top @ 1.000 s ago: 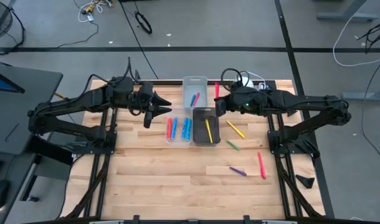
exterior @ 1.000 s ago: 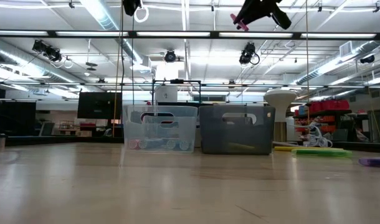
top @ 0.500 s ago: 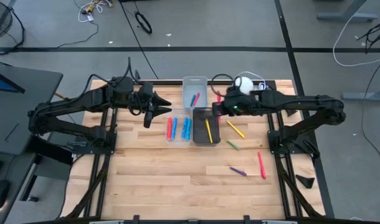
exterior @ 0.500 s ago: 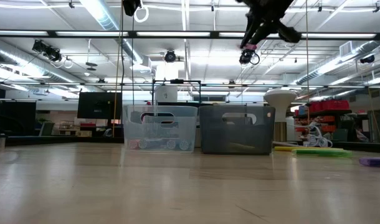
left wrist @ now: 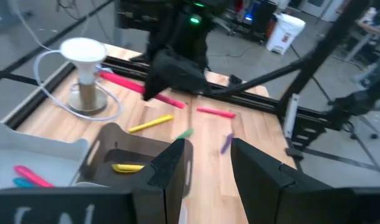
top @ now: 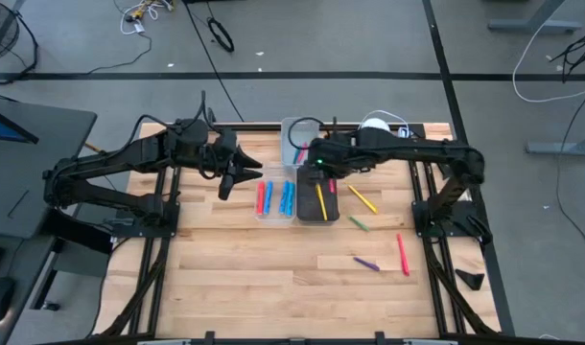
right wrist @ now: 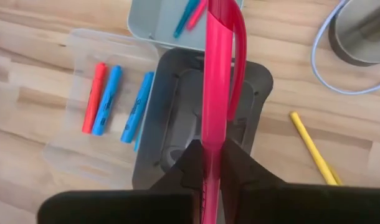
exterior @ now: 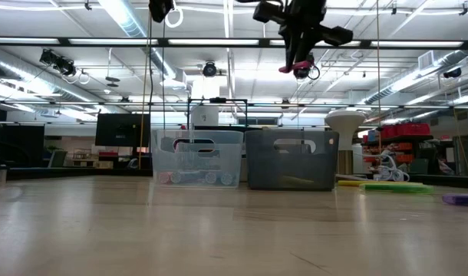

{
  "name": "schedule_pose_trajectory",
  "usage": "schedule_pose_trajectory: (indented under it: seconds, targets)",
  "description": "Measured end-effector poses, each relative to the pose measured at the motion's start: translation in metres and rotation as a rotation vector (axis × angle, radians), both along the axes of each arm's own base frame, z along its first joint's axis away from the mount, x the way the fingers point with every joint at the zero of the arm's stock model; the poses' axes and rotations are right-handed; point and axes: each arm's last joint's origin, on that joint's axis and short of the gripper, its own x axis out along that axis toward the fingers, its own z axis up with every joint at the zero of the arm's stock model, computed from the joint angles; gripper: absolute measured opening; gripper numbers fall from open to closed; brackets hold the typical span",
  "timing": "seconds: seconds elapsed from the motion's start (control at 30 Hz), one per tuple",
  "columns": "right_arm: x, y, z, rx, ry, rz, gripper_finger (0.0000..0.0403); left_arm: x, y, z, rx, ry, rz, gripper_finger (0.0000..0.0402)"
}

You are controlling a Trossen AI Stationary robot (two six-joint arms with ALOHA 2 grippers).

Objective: Pick & Place Markers
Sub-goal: Put the left pink marker pen into the black bin

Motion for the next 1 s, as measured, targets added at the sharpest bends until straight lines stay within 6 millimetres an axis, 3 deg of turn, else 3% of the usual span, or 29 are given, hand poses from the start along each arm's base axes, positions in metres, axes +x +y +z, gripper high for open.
schedule_pose_trajectory:
  seconds: [0.23, 0.37, 0.73, 1.0]
  targets:
    - [0.010, -0.003, -0.002, 0.012, 0.030, -0.035, 0.0016, 0.000, -0.001, 0.000, -0.013, 0.001, -0.038, 0.0135]
    - [0.009, -0.005, -0.015, 0.019, 0.060, -0.061, 0.0016, 0.000, -0.001, 0.000, -0.013, 0.001, -0.039, 0.0135]
    - [0.023, -0.014, -0.086, 0.073, -0.039, -0.068, 0.0016, 0.000, -0.001, 0.000, -0.003, -0.001, -0.041, 0.0135]
    - [0.016, -0.016, -0.144, 0.160, -0.109, -0.123, 0.0016, 0.000, -0.001, 0.000, -0.003, -0.001, -0.041, 0.0135]
